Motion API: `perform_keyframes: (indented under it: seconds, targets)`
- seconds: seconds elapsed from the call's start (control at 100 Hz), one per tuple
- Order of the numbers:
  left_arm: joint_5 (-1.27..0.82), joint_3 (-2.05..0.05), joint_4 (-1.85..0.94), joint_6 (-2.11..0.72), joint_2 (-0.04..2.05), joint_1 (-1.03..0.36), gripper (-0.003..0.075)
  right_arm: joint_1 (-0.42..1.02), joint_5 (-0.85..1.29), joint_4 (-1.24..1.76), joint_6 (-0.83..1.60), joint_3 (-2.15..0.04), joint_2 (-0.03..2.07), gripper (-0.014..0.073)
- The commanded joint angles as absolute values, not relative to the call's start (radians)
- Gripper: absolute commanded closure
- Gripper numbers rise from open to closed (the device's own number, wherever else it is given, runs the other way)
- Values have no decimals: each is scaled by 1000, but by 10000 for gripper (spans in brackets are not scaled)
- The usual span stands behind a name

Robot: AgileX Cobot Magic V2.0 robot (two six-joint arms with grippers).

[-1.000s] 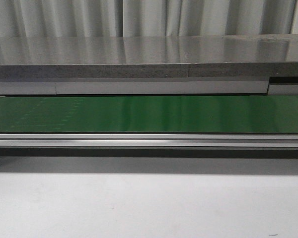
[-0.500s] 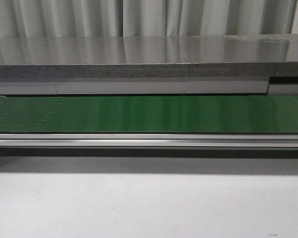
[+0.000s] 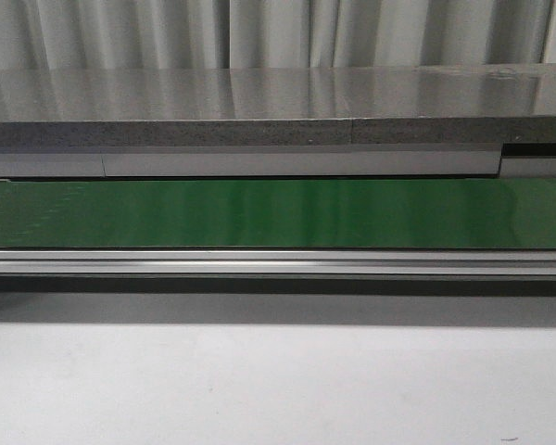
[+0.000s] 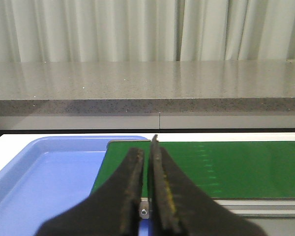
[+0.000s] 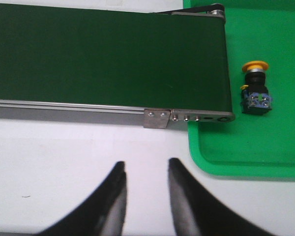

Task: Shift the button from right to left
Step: 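Move the right gripper down over the yellow push-button in the green tray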

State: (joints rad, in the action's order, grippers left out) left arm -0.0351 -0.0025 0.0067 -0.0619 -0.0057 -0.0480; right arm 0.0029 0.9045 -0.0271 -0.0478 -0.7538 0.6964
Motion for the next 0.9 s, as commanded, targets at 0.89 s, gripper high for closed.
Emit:
perform_keyframes:
  seconds: [0.89]
  targets:
    - [37,38,0,-53,-41,-46,715,-189,655,-208,-27,-921,1008,36]
